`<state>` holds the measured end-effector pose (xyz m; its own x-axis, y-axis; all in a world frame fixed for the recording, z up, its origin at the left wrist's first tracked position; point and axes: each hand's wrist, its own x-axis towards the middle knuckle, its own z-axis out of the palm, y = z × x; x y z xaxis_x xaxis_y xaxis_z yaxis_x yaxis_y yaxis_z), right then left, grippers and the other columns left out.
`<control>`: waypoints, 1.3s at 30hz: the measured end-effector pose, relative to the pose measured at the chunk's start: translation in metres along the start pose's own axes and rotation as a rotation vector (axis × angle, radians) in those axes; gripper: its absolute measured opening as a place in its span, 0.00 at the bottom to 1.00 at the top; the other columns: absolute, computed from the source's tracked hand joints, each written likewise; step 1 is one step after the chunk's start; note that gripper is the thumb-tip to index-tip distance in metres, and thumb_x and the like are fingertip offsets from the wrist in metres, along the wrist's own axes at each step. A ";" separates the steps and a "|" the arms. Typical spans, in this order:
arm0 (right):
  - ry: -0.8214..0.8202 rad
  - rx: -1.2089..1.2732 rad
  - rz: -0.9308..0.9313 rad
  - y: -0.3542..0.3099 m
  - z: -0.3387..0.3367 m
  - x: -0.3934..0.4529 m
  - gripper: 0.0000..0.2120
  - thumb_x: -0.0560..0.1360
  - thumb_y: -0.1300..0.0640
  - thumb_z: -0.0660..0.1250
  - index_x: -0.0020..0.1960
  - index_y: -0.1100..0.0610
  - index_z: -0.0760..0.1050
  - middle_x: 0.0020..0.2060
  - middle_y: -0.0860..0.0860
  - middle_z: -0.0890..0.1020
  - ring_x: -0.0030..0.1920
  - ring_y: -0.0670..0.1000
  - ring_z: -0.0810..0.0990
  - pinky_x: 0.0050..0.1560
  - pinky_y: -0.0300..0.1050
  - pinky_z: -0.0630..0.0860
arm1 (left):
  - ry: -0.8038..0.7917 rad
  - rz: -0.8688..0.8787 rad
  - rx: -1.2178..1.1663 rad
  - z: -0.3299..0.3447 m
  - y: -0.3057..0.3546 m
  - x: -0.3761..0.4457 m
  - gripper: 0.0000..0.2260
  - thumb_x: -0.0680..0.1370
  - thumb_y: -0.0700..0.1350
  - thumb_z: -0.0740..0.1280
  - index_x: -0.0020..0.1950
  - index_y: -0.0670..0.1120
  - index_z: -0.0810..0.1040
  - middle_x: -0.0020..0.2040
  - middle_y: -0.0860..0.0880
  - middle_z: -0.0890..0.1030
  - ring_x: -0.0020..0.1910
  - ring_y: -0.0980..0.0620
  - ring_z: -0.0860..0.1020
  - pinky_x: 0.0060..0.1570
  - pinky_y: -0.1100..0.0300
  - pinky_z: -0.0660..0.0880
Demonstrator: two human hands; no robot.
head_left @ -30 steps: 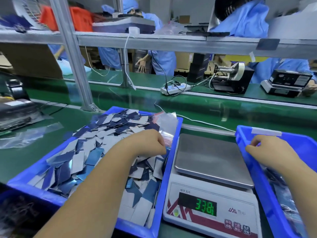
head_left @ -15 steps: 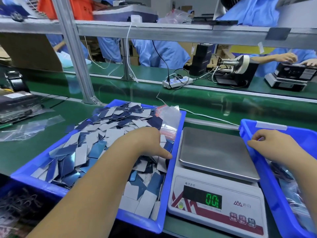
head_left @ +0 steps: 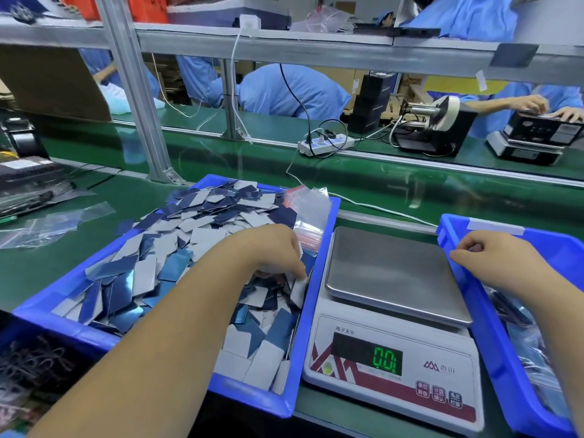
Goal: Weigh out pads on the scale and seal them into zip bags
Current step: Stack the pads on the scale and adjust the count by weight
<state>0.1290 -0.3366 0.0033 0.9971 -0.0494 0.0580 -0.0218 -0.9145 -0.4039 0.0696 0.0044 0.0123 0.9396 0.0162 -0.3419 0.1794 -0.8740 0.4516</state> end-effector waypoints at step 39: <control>-0.060 0.089 -0.027 -0.010 -0.007 -0.012 0.06 0.76 0.51 0.68 0.41 0.49 0.79 0.38 0.46 0.81 0.42 0.48 0.77 0.36 0.44 0.69 | -0.026 -0.055 0.005 0.013 0.003 0.003 0.10 0.71 0.51 0.68 0.38 0.48 0.70 0.32 0.51 0.69 0.31 0.49 0.65 0.32 0.60 0.62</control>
<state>0.1169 -0.3302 0.0130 0.9999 0.0009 0.0165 0.0087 -0.8758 -0.4826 0.0694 -0.0047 0.0022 0.9207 0.0515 -0.3869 0.2285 -0.8748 0.4273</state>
